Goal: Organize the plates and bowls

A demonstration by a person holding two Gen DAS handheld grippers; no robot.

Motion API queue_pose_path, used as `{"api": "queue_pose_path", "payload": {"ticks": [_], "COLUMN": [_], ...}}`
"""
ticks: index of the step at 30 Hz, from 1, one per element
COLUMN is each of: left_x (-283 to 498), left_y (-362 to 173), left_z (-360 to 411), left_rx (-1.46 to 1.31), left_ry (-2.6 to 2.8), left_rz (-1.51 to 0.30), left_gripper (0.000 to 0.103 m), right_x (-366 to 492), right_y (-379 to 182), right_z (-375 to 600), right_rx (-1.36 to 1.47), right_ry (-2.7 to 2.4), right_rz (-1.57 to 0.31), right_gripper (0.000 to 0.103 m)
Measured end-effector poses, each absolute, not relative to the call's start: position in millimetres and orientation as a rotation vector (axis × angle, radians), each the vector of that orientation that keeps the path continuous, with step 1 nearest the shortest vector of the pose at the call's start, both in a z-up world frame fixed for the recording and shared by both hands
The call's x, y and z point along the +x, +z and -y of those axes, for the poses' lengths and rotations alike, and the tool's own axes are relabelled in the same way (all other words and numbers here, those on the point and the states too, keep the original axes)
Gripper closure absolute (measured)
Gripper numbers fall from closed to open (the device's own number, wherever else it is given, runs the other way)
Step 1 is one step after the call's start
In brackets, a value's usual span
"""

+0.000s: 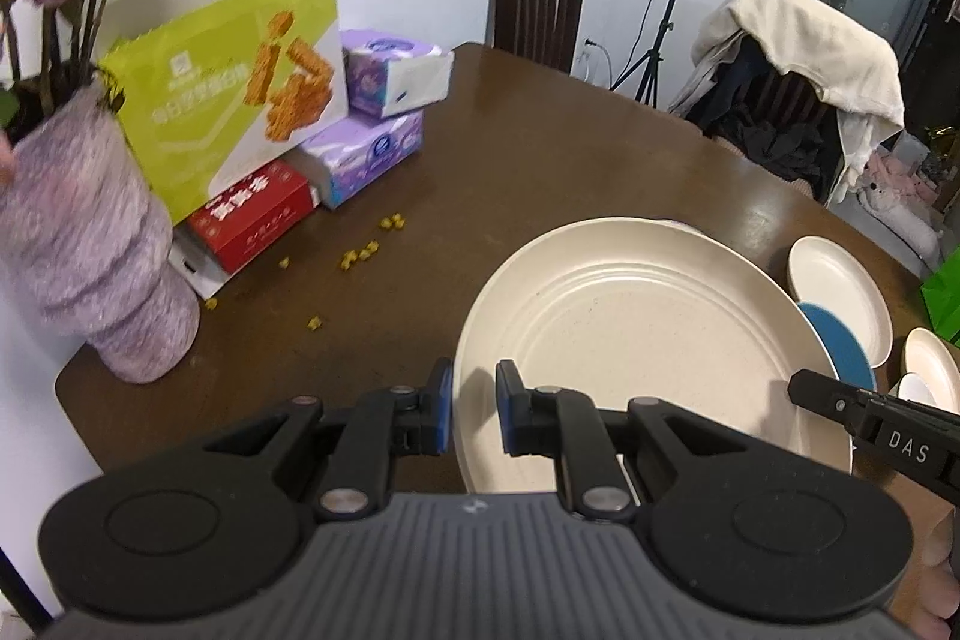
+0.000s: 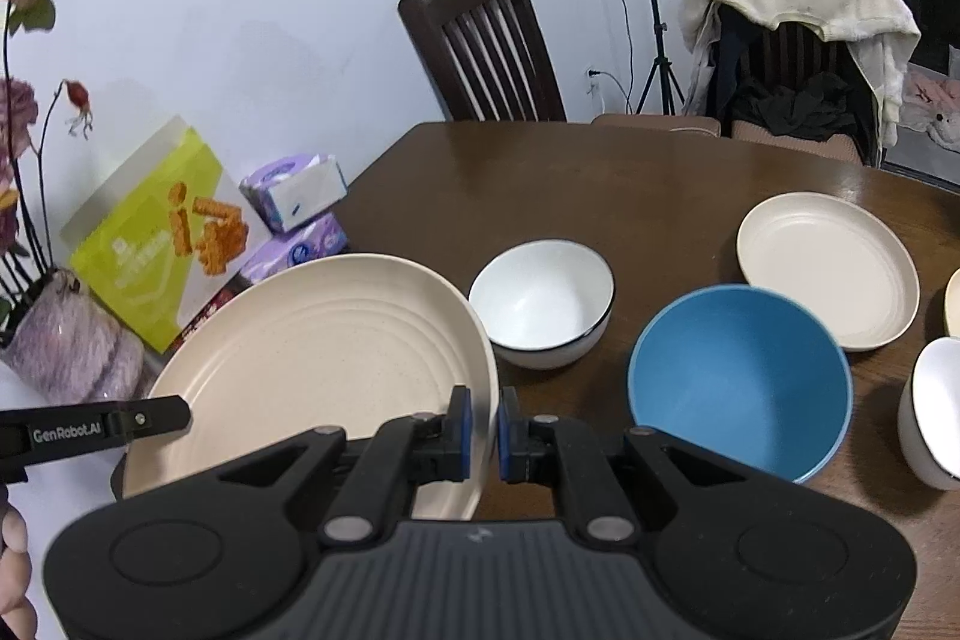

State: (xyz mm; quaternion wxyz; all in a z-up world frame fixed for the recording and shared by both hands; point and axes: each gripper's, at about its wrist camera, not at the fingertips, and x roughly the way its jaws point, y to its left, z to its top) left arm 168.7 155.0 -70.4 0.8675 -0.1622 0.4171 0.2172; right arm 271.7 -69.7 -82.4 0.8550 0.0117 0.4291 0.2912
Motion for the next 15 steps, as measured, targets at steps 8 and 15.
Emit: {"api": "queue_pose_path", "payload": {"ticks": [8,15], "left_x": [156,147], "left_y": [-92,-111], "left_z": [-161,-163], "left_rx": [-0.348,-0.355], "left_ry": [0.474,0.491], "left_rz": [-0.897,-0.912], "left_gripper": [0.088,0.088], "right_x": [261,254], "right_y": [-107,-128], "right_z": [62,60], "right_rx": [0.015,0.007], "right_ry": [0.631,0.643], "right_rz": [-0.944,-0.969], "right_gripper": [0.095,0.095]}}
